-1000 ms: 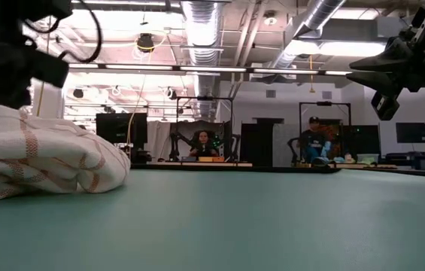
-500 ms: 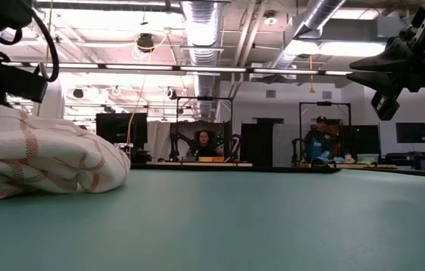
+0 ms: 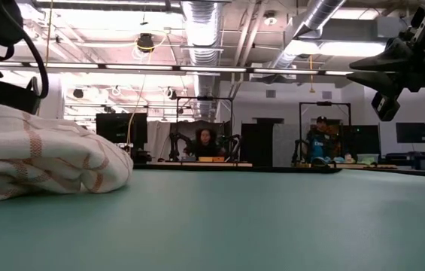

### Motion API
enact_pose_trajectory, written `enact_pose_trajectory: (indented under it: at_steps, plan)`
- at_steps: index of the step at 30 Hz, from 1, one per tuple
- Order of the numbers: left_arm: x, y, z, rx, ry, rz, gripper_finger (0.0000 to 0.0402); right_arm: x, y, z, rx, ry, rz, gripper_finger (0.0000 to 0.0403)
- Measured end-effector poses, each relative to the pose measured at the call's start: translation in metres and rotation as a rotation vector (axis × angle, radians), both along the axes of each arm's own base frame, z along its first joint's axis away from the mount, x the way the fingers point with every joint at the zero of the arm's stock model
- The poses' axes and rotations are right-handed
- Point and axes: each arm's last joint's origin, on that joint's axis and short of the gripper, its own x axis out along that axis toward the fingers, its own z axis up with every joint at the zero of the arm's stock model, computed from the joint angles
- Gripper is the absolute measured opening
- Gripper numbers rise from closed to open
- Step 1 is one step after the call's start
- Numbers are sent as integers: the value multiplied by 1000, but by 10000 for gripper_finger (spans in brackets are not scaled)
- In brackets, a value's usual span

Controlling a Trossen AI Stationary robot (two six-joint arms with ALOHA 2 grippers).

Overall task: Roll towel into tight, uniform cylinder
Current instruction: Roll the white towel

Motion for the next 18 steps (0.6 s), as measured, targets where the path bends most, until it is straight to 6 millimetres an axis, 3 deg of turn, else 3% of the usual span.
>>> enact_pose_trajectory:
  at_steps: [6, 10, 18]
  plan:
    - [5, -3, 1, -58, -48, 78, 13, 0, 0, 0, 0, 0, 0, 103]
    - [11, -5, 9, -72, -92, 160, 5, 0, 0, 0, -1, 0, 0, 103]
    - [37, -9, 58, -24, -331, 272, 2, -1, 0, 10, -16, -102, 5, 102]
